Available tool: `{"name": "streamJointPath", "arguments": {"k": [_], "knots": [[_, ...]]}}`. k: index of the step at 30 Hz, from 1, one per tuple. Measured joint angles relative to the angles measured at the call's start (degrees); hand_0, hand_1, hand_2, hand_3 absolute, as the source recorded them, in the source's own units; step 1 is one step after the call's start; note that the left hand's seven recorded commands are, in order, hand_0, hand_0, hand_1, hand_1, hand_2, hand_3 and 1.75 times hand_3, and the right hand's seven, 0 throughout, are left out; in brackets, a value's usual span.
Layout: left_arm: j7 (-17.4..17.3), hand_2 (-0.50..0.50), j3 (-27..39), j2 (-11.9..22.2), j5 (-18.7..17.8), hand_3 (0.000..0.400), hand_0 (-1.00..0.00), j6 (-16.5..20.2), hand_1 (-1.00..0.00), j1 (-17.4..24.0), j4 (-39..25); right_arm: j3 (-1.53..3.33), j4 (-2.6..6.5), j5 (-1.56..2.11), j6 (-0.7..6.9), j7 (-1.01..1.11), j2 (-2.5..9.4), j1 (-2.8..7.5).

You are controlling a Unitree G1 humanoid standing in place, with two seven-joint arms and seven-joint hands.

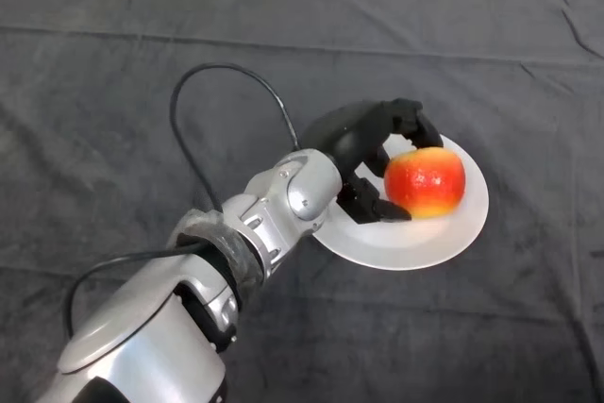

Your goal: Move the apple to the plate

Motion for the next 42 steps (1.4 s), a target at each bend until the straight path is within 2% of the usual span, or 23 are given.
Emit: {"name": "streamJointPath", "arguments": {"k": [9, 14, 18, 22, 25, 28, 32, 38, 42], "knots": [[0.41, 0.0, -0.06, 0.12, 0.11, 0.0, 0.0, 1.43, 0.0, 0.0, 0.0, 0.0, 0.0, 0.0, 0.0, 0.01, 0.0, 0.0], [0.42, 0.0, 0.12, 1.39, -0.17, 0.0, 0.0, 1.26, 0.0, 0.0, -0.16, 0.01, 0.0, 0.01, 0.0, 0.02, 0.0, 0.0], [0.44, 0.0, 1.52, 4.47, -1.04, 0.0, 0.0, -0.28, 0.0, 0.16, -3.07, -0.01, 0.0, 0.03, -0.01, 0.03, 0.02, -0.12], [0.74, 0.0, 5.34, 9.07, -3.02, 0.0, 0.0, -2.49, 0.0, 0.72, -9.7, -0.07, 0.0, 0.03, -0.02, 0.04, 0.0, -0.12], [2.26, 0.0, 8.88, 12.25, -4.64, 0.0, 0.0, -3.85, 0.0, 1.83, -15.5, -0.05, 0.0, 0.04, -0.03, 0.04, 0.0, -0.13], [4.22, 0.0, 12.87, 15.24, -6.46, 0.0, 0.0, -5.43, 0.0, 4.69, -22.61, -0.05, 0.0, 0.03, -0.03, 0.04, 0.0, -0.13], [7.36, 0.0, 17.78, 18.79, -8.15, 0.0, 0.0, -7.79, 0.0, 11.53, -32.47, -0.04, 0.0, 0.03, -0.03, 0.04, 0.0, -0.13], [12.93, 0.0, 25.46, 22.55, -9.57, 0.0, 0.0, -10.26, 0.0, 25.71, -45.77, -0.02, -0.01, 0.03, -0.04, 0.04, 0.01, -0.13], [16.97, 0.0, 29.83, 23.43, -10.4, 0.0, 0.0, -11.77, 0.0, 34.08, -53.41, 0.02, 0.0, 0.01, -0.03, 0.02, 0.02, -0.13]]}}
